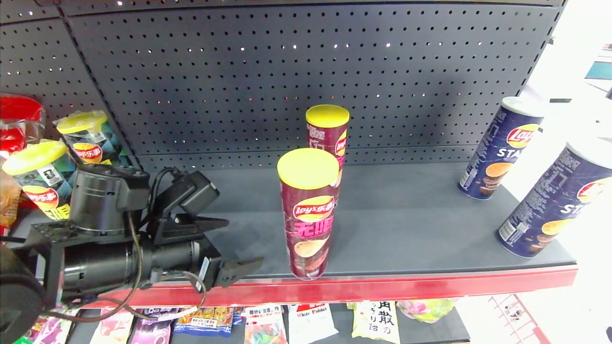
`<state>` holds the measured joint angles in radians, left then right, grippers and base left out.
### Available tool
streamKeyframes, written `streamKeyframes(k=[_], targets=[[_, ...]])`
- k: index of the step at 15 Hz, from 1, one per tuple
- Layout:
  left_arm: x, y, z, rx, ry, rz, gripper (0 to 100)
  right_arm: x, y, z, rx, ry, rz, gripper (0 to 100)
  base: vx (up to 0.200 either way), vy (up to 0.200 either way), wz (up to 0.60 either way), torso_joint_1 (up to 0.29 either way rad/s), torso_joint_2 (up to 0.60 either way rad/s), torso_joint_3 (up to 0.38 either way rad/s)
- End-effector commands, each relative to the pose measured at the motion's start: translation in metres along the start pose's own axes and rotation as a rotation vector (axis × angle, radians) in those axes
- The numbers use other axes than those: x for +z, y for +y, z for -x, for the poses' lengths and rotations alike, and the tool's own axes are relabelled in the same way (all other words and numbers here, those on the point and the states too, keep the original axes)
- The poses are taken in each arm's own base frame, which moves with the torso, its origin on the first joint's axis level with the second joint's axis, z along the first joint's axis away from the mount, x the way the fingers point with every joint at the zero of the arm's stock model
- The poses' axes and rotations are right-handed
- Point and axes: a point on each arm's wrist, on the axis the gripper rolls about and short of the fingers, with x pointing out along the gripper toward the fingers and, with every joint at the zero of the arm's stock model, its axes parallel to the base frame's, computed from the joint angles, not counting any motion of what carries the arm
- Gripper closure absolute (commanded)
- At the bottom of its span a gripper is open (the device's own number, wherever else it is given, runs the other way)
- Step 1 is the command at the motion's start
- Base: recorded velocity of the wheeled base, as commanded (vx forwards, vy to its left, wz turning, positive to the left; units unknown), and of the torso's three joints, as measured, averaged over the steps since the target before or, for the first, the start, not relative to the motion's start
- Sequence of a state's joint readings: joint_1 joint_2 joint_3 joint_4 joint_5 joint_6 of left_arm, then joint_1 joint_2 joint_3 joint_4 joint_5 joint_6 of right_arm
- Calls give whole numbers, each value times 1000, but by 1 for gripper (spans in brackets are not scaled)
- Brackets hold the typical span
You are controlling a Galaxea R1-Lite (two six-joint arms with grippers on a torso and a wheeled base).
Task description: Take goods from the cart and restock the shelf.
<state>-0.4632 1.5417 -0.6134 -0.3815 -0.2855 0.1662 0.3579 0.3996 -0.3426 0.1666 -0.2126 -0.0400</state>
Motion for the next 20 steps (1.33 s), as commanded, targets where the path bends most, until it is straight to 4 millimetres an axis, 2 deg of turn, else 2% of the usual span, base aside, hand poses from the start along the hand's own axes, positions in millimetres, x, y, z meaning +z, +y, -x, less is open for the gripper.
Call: streamKeyframes(k=[1, 5, 11, 20], targets=[[2, 5, -25, -10, 35, 4, 0, -9, -2, 11, -13, -59, -15, 0, 0, 0, 0, 0, 0, 0], [6, 6, -39, -21, 44, -3, 0, -9, -2, 11, -11, -54, -14, 0, 0, 0, 0, 0, 0, 0], [5, 6, -48, -29, 53, -3, 0, -11, -2, 10, -11, -48, -13, 0, 0, 0, 0, 0, 0, 0], [15, 5, -63, -44, 34, -17, 0, -12, -1, 10, -10, -45, -12, 0, 0, 0, 0, 0, 0, 0]])
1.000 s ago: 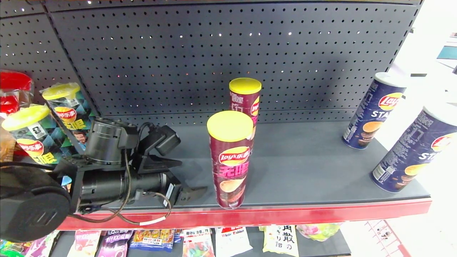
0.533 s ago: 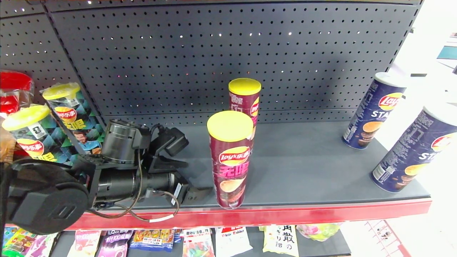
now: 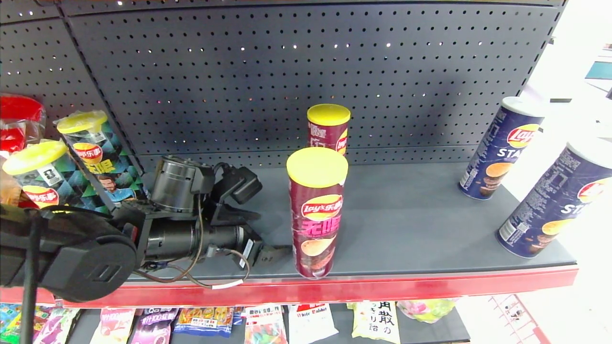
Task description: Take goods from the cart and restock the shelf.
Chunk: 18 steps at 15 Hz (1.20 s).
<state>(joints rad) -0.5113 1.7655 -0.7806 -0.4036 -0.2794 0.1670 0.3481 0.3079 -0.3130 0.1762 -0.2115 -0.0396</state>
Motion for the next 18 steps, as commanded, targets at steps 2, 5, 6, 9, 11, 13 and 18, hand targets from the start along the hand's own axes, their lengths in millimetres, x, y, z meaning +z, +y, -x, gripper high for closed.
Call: streamKeyframes(k=[2, 5, 6, 9, 11, 13, 18], targets=[[1, -1, -3, -5, 0, -3, 0, 0, 0, -1, 0, 5, 1, 0, 0, 0, 0, 0, 0, 0], [2, -1, -4, -5, -3, -5, 0, 0, 0, -1, 0, 5, 0, 0, 0, 0, 0, 0, 0, 0], [2, -1, -4, -5, -3, -5, 0, 0, 0, -1, 0, 7, 0, 0, 0, 0, 0, 0, 0, 0], [2, -1, -4, -6, -1, -4, 0, 0, 0, -1, 0, 5, 0, 0, 0, 0, 0, 0, 0, 0], [2, -1, -4, -6, -1, -4, 0, 0, 0, -1, 0, 5, 0, 0, 0, 0, 0, 0, 0, 0], [2, -1, -4, -6, -1, -4, 0, 0, 0, -1, 0, 7, 0, 0, 0, 0, 0, 0, 0, 0], [2, -3, -5, -12, -1, -7, 0, 0, 0, -1, 0, 7, 0, 0, 0, 0, 0, 0, 0, 0]])
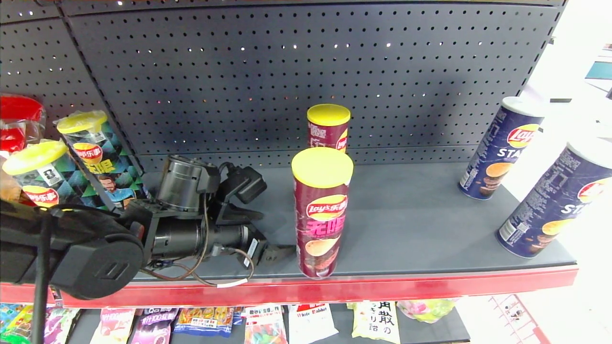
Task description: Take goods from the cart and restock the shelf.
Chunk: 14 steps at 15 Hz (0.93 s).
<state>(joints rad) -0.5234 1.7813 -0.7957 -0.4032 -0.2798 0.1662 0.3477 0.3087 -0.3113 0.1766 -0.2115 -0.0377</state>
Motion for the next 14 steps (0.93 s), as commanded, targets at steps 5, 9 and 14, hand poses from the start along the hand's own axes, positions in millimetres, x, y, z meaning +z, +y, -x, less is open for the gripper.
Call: streamKeyframes(k=[5, 9, 14], targets=[[2, -1, 1, -1, -7, -3, 0, 0, 0, -1, 0, 4, 2, 0, 0, 0, 0, 0, 0, 0], [-1, 4, 31, 46, -40, 12, 0, -2, 0, -2, 1, 13, 4, 0, 0, 0, 0, 0, 0, 0], [-19, -6, 134, 182, -152, 42, 0, -8, 2, -2, 40, 23, 8, 0, 0, 0, 0, 0, 0, 0]])
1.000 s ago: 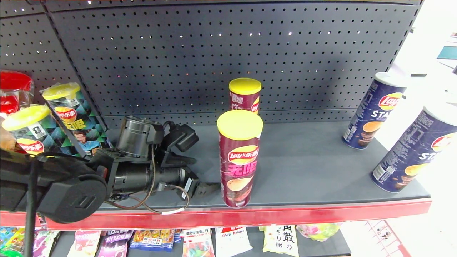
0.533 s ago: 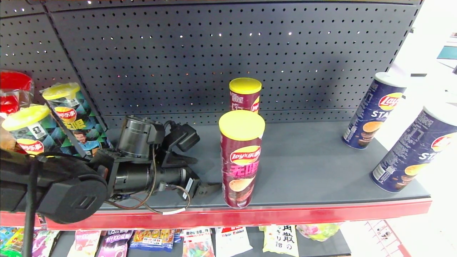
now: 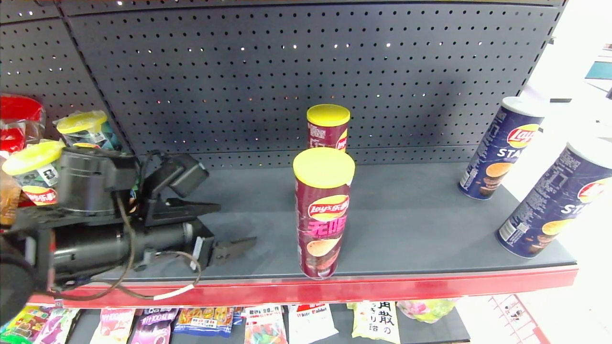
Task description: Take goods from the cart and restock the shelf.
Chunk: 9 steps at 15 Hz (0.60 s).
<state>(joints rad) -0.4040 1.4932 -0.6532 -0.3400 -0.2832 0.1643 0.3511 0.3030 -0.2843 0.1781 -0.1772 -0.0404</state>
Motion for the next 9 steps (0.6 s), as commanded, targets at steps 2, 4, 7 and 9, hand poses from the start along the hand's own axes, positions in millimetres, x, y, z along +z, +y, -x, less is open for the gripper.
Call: streamKeyframes(k=[2, 4, 7, 9], targets=[[-49, -35, 125, 104, -92, 10, 0, -2, 0, 0, -11, 6, 1, 0, 0, 0, 0, 0, 0, 0], [-109, -73, 196, 256, -114, 35, 0, 2, 0, 1, -95, 21, -10, 0, 0, 0, 0, 0, 0, 0], [-169, -107, 249, 462, -90, 104, 0, -5, 2, 15, -192, 41, 0, 0, 0, 0, 0, 0, 0, 0], [-161, -103, 252, 594, -154, 228, 0, -16, 4, 22, -244, 54, -11, 0, 0, 0, 0, 0, 0, 0]])
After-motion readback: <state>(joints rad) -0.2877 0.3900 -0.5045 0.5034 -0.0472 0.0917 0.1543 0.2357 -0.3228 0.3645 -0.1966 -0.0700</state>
